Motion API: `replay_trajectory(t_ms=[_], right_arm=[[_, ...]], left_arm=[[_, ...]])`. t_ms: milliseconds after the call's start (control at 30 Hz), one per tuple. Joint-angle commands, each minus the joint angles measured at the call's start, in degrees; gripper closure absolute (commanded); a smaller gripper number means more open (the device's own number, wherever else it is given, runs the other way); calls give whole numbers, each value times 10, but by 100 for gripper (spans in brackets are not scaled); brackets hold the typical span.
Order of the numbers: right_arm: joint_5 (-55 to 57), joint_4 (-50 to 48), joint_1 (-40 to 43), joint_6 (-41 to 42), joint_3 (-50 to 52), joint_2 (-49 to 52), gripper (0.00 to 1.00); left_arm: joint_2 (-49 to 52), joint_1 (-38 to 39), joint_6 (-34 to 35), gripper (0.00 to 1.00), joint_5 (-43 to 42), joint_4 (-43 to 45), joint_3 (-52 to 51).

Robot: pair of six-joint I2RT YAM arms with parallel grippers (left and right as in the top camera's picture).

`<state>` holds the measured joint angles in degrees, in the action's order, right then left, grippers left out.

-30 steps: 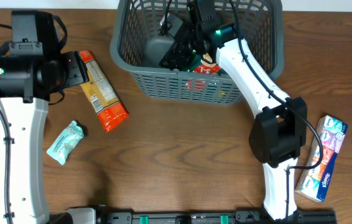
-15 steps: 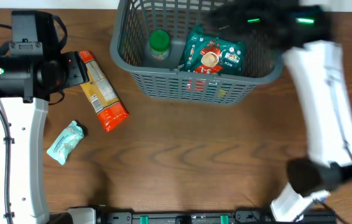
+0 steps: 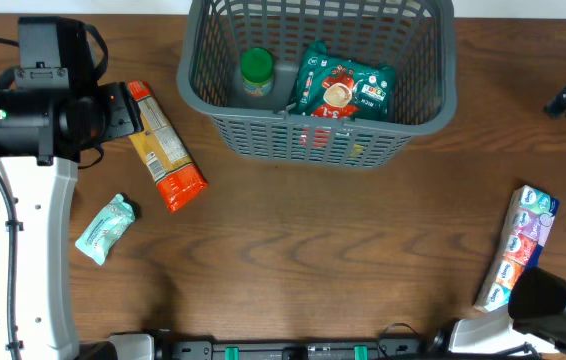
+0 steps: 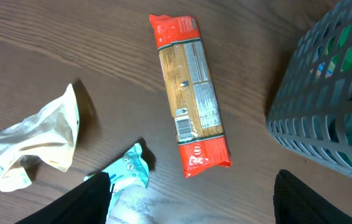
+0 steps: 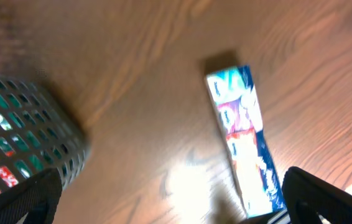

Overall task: Pack container
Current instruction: 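Lower the right gripper onto the Kleenex tissue pack and grasp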

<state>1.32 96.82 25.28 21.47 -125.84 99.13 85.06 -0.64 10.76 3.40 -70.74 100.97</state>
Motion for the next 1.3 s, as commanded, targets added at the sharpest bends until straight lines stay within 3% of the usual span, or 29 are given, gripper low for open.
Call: replay_trajectory(t_ms=[0, 167, 433, 767, 1267], right_arm=[[-61, 5, 19, -18, 76, -50, 1], [-12, -5, 22, -32, 258, -125, 1], [4, -148, 64, -185, 492, -148, 1], [4, -306, 153, -173, 627, -148, 1], [25, -538, 156, -116, 803, -146, 1]], left_arm=[[-8, -2, 9, 31, 3, -3, 5], [-8, -2, 9, 30, 3, -3, 5], [-8, -2, 9, 30, 3, -3, 5], [-8, -2, 10, 31, 3, 2, 5], [-8, -2, 10, 30, 3, 3, 5]])
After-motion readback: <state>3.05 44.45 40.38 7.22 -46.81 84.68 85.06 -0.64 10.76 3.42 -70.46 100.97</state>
